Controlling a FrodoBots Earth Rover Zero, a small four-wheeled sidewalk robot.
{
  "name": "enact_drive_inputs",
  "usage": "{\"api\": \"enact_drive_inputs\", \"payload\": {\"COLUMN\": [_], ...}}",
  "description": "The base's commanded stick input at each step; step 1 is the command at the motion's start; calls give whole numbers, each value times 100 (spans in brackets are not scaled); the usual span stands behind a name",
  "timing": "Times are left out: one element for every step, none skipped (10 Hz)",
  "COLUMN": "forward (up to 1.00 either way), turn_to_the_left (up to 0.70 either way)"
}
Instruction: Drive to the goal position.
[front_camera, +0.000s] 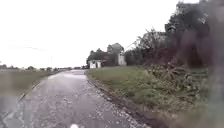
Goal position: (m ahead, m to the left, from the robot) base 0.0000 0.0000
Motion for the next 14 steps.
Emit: {"api": "enact_drive_inputs", "payload": {"forward": [0, 0, 0, 0, 0, 0, 0, 0, 0, 0, 0, 0, 0, 0], "turn_to_the_left": [36, 45, 45, 45, 45, 45, 45, 45, 45, 45, 45, 45, 45, 45]}}
